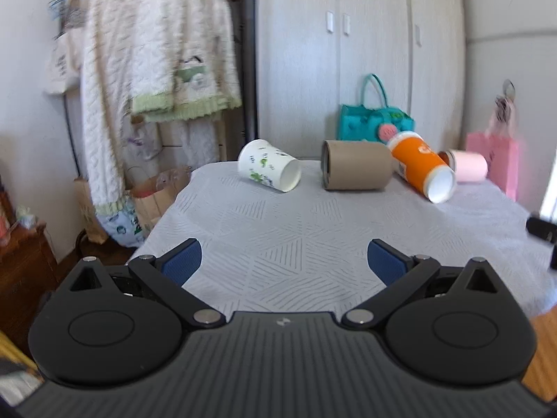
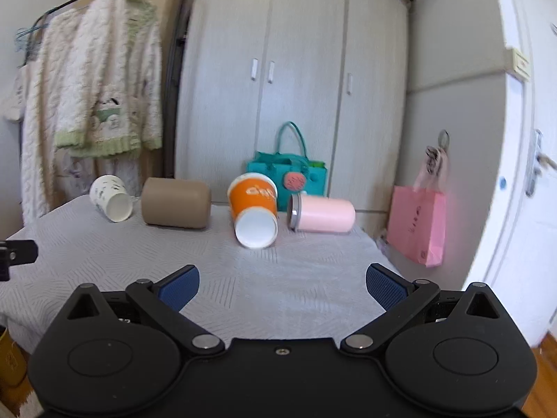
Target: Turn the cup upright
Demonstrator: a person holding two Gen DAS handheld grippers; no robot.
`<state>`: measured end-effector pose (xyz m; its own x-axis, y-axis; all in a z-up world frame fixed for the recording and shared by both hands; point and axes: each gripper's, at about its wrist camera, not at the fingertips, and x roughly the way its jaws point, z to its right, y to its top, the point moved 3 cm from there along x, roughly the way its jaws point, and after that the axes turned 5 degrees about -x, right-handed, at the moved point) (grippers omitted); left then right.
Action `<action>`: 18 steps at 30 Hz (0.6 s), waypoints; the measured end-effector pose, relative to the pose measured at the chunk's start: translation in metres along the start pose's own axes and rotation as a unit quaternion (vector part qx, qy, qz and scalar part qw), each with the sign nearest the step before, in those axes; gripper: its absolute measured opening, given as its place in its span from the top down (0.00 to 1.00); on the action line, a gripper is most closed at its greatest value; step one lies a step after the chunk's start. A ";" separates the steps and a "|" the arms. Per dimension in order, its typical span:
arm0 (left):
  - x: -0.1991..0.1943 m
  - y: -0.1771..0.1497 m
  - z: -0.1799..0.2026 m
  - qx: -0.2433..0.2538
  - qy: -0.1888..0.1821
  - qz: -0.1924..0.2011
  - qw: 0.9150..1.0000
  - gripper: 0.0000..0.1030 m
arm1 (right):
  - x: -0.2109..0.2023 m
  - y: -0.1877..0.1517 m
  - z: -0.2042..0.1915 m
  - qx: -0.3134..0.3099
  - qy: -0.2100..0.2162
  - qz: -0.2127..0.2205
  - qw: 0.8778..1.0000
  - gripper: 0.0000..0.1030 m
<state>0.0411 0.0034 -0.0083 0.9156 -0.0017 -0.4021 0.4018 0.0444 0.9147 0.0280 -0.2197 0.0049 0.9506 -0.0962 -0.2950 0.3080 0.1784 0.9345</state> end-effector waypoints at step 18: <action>0.025 0.052 0.005 -0.004 -0.108 -0.102 0.989 0.00 | 0.001 0.066 -0.006 -0.169 0.252 0.024 0.953 0.01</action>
<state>0.0848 0.0009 0.0295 0.7985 -0.2254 -0.5583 0.5783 0.0295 0.8153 0.0492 -0.2025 0.0652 0.8344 0.3871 -0.3922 0.1780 0.4843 0.8566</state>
